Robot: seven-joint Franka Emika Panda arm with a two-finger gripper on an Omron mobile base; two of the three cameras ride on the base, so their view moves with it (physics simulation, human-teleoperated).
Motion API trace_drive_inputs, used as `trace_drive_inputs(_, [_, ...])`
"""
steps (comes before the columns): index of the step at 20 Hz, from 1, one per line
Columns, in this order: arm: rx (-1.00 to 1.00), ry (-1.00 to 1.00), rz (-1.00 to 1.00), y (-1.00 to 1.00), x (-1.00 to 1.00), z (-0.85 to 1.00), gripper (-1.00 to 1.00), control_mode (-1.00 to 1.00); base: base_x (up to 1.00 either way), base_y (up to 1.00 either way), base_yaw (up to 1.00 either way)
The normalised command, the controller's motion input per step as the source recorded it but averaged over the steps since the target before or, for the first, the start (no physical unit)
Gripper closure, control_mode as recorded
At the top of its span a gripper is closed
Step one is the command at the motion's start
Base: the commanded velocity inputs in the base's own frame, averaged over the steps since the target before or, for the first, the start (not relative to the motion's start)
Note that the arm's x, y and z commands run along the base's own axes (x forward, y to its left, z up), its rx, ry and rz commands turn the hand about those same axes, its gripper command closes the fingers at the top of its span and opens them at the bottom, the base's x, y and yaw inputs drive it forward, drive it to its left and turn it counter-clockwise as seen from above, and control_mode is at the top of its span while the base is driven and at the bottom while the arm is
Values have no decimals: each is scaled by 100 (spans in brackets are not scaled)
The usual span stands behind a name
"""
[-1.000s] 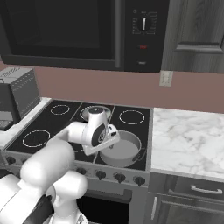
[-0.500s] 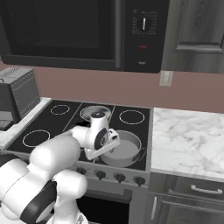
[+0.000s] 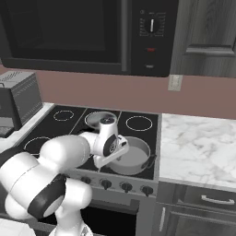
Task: Move the pot and pan from the stove into the sink.
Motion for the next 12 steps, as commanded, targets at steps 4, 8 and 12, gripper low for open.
trace_drive_inputs(4, [0, 0, 0, 0, -2, 17, 100, -100, 0, 0, 0])
trace_drive_inputs(8, [0, 0, 0, 0, -8, 55, 100, -100, 0, 0, 0])
trace_drive_inputs(12, [1, -4, 1, 0, -17, 79, 100, -100, 0, 0, 0])
